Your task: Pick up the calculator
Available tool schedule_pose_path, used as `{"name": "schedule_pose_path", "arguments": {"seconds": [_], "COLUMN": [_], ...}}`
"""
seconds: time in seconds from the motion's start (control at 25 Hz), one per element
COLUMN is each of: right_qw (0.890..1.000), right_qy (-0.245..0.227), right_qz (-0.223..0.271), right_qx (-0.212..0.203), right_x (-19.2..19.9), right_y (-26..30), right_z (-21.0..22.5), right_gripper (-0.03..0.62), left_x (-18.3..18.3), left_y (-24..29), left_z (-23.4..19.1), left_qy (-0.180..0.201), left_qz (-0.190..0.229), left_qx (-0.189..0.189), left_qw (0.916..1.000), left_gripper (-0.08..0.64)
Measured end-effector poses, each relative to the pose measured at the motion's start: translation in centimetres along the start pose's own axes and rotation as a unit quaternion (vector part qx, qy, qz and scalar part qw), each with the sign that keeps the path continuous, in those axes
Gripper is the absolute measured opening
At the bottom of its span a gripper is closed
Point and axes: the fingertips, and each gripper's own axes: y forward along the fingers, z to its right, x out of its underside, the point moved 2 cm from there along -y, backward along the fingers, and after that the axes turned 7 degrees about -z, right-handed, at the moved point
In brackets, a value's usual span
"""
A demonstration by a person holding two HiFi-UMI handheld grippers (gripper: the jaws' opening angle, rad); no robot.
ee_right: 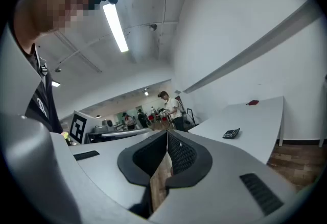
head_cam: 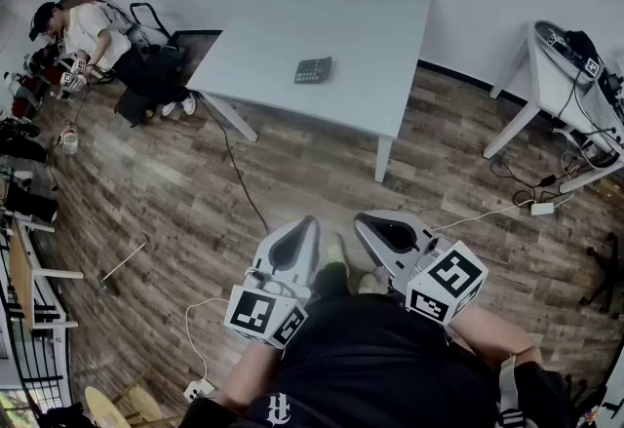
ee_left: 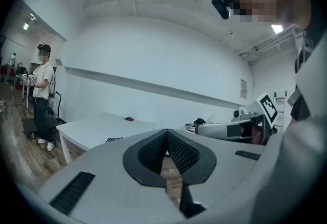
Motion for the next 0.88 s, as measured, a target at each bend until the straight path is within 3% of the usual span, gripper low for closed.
{"name": "schedule_pose_path", "arguments": {"seconds": [0.56, 0.88], "right_qw": [1.0, 0.999], "right_qy": [0.008, 0.019], "right_qz": [-0.025, -0.037], "right_qx": [0.017, 0.033], "right_x": [-0.7, -2.2], "right_y": [4.3, 9.4], "right_z": [4.1, 7.7], "right_gripper": [0.015, 0.015], "left_x": [-0.8, -1.9], "left_y": [4.7, 8.6], "left_z": [-4.1, -9.3], "left_qy": [-0.012, -0.013], "left_qz": [-0.004, -0.017], "left_qx": [0.017, 0.029], "left_qw": [0.9998, 0.9993], "left_gripper": [0.006, 0.006]}}
